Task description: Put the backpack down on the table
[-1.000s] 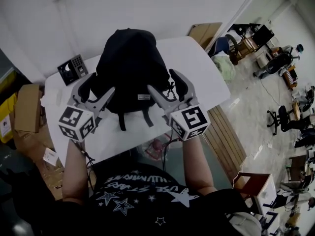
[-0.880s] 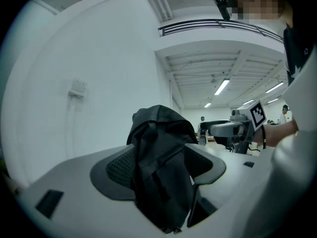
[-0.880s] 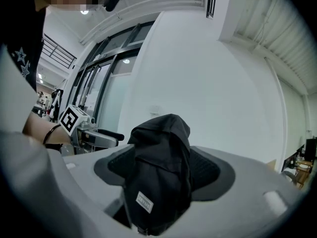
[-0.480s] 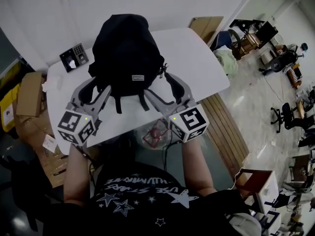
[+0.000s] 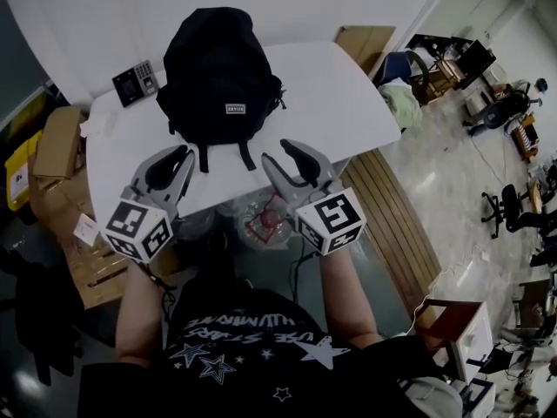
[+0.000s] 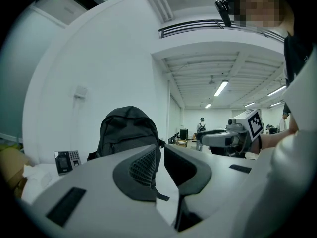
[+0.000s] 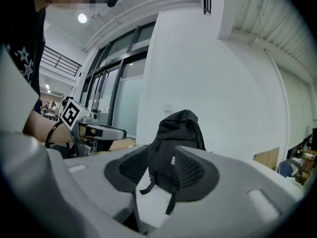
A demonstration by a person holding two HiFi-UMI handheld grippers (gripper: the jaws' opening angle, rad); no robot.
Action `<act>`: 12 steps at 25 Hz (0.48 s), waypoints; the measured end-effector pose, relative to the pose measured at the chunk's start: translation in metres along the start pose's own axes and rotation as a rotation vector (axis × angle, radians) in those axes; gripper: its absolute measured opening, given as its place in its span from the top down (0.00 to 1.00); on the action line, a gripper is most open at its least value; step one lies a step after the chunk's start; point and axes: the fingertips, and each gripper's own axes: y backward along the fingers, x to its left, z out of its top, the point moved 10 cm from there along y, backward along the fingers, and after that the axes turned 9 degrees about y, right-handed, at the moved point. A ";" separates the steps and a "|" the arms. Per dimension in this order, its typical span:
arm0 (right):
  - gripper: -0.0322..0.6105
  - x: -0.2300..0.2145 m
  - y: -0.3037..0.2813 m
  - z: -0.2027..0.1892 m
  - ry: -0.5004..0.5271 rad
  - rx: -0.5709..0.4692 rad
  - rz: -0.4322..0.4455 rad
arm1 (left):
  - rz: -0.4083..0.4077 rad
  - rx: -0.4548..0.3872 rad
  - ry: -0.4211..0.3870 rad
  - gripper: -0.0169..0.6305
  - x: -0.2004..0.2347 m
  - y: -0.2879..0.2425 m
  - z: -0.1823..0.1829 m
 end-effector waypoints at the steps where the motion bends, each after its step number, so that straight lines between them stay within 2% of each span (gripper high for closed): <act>1: 0.71 0.003 0.006 -0.002 -0.005 0.002 -0.004 | 0.001 0.002 0.006 0.88 -0.008 0.005 -0.003; 3: 0.79 0.011 0.016 -0.007 -0.023 0.006 -0.013 | -0.002 0.007 0.015 0.92 -0.022 0.014 -0.008; 6: 0.85 0.024 0.028 -0.013 -0.048 0.007 -0.011 | -0.014 0.033 0.017 0.93 -0.039 0.027 -0.017; 8: 0.93 0.030 0.035 -0.016 -0.055 0.014 -0.011 | -0.018 0.046 0.019 0.93 -0.046 0.033 -0.022; 12: 0.95 0.037 0.048 -0.023 -0.076 0.046 -0.026 | -0.034 0.063 0.018 0.93 -0.057 0.036 -0.029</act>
